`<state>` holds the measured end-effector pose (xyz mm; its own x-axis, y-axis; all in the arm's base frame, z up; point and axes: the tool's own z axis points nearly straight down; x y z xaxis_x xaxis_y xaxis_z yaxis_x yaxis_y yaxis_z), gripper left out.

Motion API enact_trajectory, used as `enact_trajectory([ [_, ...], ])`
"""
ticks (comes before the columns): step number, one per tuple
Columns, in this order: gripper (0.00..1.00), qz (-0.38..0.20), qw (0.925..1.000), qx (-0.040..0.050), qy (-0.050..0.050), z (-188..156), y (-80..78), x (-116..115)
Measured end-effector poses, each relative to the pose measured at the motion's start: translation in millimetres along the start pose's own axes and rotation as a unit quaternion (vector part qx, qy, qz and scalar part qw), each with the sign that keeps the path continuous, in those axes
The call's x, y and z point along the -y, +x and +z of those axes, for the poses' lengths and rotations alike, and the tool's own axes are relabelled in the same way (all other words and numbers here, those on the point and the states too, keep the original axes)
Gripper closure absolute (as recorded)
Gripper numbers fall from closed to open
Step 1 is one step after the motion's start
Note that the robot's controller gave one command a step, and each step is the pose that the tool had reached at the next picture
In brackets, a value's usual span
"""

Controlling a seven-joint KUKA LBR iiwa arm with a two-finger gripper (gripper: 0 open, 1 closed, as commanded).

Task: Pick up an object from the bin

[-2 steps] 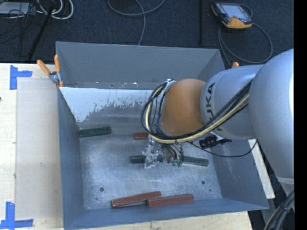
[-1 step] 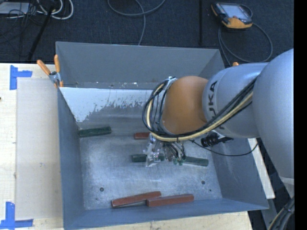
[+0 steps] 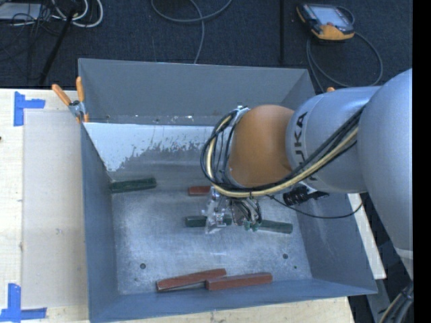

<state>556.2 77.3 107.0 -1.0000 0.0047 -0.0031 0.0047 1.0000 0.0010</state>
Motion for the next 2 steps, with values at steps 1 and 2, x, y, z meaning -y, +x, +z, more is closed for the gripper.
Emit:
enact_trajectory([
  [1,1.00,0.000,1.0000,-0.0010,0.000,-5.1,0.3,0.1],
  [2,1.00,0.000,1.0000,-0.0013,0.000,-10.0,0.2,0.2],
])
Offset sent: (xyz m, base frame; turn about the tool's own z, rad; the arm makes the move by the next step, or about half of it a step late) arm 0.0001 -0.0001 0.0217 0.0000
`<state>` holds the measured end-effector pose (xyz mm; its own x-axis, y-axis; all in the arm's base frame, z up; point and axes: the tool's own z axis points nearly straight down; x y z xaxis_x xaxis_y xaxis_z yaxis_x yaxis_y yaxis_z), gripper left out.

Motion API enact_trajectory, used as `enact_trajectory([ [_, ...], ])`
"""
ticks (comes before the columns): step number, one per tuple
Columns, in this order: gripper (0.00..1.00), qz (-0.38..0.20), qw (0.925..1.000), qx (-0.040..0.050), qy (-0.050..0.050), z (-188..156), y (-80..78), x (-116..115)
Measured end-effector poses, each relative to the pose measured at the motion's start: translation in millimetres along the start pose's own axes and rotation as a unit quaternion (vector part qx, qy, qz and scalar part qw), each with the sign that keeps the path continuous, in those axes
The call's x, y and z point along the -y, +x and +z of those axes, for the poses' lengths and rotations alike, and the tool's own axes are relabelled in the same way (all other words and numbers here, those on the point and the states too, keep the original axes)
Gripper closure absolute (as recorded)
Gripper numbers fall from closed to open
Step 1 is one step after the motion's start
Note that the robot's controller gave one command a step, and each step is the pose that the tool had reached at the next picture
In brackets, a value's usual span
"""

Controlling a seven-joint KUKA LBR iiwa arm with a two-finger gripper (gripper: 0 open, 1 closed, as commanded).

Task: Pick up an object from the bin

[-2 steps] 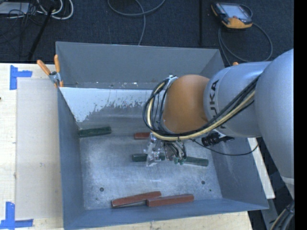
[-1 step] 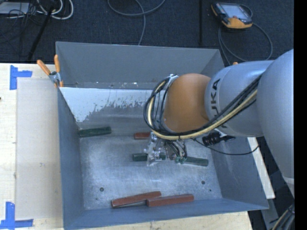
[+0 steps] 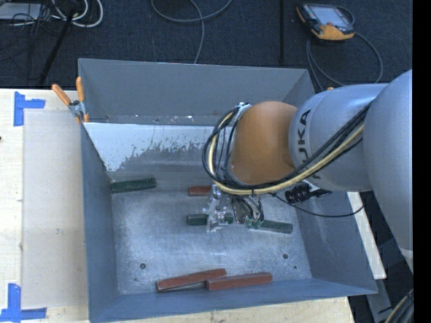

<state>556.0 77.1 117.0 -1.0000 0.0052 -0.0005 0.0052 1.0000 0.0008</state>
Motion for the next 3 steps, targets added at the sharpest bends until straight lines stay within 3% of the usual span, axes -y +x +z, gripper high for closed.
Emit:
enact_trajectory([
  [3,1.00,0.000,1.0000,0.0003,0.000,-10.7,-0.4,0.1],
])
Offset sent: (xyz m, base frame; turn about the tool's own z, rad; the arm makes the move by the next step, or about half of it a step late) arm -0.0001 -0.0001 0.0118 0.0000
